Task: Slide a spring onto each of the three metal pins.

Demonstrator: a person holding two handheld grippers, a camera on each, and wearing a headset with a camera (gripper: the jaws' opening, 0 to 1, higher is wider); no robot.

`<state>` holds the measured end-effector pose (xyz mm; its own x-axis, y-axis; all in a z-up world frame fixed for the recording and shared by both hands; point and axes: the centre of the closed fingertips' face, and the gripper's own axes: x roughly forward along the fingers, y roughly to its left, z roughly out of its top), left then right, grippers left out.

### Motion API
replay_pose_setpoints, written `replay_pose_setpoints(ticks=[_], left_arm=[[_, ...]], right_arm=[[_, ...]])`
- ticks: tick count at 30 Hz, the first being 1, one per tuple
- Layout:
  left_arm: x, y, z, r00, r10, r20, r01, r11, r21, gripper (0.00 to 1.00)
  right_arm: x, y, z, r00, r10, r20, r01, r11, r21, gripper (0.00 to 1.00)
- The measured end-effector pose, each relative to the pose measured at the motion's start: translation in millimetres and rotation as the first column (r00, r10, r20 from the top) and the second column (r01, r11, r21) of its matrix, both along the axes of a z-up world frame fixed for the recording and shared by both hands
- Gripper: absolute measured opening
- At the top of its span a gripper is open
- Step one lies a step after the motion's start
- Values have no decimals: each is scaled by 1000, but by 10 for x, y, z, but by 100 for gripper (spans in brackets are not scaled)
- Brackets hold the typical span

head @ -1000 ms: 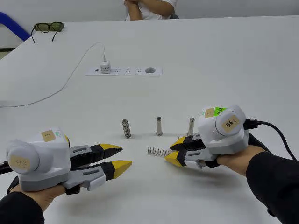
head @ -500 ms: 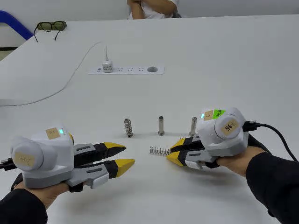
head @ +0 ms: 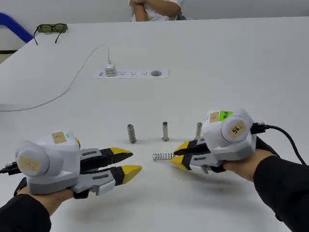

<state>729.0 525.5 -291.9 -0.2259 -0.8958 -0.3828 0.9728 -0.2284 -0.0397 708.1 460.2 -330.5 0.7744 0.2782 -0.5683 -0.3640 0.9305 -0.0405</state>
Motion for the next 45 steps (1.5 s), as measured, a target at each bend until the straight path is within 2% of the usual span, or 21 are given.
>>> replay_pose_setpoints(ticks=[12, 17, 19, 20, 26, 31, 35, 40, 45], left_arm=[[-22, -41, -22, 999, -30, 27, 30, 1000, 9, 23], [-62, -136, -16, 994, -74, 85, 72, 997, 21, 22], [-87, -192, -10, 987, -104, 120, 101, 994, 28, 23], [-93, -227, -16, 981, -124, 151, 119, 992, 36, 23], [-148, -380, -65, 955, -195, 224, 183, 981, 70, 24], [-173, -479, -142, 942, -228, 245, 212, 973, 91, 24], [-196, -519, -183, 937, -242, 252, 224, 970, 99, 24], [-228, -519, -167, 928, -259, 268, 241, 965, 99, 24], [-241, -524, -145, 920, -270, 283, 253, 963, 98, 24]], right_arm=[[-10, 45, 83, 1000, 16, -3, -16, 1000, -5, 12], [-28, 57, 90, 1000, 20, -14, -20, 1000, -6, 12], [-33, 64, 103, 1000, 23, -15, -23, 1000, -9, 12], [-35, 64, 108, 1000, 26, -15, -26, 1000, -14, 12], [-38, 62, 141, 999, 29, -17, -30, 999, -20, 12], [-51, 50, 154, 999, 30, -26, -31, 999, -24, 12], [-59, 32, 154, 999, 27, -33, -28, 999, -28, 12], [-69, 50, 177, 999, 31, -39, -32, 999, -28, 11], [-71, 98, 272, 998, 46, -39, -47, 998, -30, 11]])
